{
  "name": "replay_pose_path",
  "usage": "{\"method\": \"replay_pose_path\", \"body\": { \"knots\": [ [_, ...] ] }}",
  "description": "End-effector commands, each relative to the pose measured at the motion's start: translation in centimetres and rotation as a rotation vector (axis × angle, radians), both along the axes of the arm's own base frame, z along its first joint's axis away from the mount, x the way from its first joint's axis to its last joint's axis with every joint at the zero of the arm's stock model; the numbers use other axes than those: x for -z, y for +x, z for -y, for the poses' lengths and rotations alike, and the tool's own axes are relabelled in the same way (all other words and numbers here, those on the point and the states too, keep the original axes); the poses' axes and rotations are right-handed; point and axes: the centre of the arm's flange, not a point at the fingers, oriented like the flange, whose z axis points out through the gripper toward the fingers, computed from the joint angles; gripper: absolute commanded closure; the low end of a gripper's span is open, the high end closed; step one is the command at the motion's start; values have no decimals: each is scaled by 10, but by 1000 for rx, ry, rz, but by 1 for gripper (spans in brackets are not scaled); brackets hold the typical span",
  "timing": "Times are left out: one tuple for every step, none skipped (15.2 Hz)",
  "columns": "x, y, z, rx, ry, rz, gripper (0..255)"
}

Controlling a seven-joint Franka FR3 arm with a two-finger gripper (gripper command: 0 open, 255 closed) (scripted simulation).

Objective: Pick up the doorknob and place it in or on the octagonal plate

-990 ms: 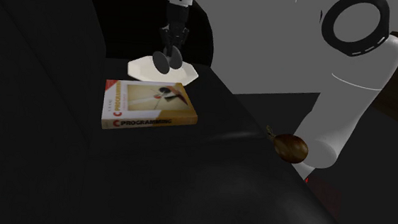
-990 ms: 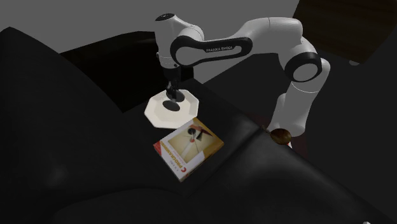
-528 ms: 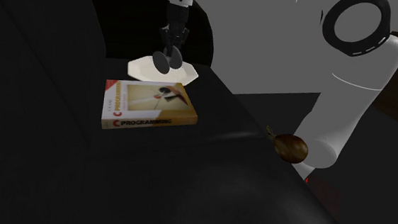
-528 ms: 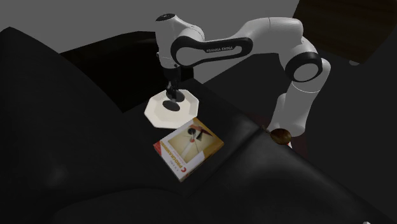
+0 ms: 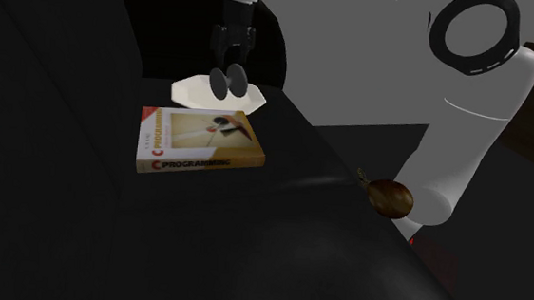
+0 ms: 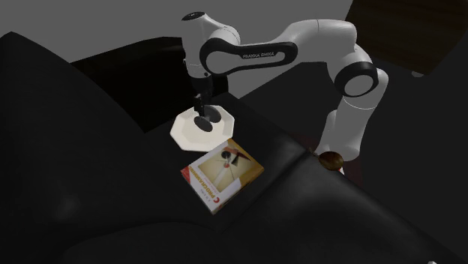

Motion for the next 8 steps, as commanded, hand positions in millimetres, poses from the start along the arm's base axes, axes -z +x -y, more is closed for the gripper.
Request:
{"method": "replay_pose_path", "body": {
  "knots": [
    [-25, -1, 3, 0, 0, -1, 0],
    [-35, -1, 3, 0, 0, -1, 0],
    [-35, -1, 3, 0, 0, -1, 0],
    [-35, -1, 3, 0, 0, -1, 0],
    [-35, -1, 3, 0, 0, -1, 0],
    [-35, -1, 3, 0, 0, -1, 0],
    [-35, -1, 3, 0, 0, -1, 0],
    [-35, -1, 3, 0, 0, -1, 0]
  ]
}}
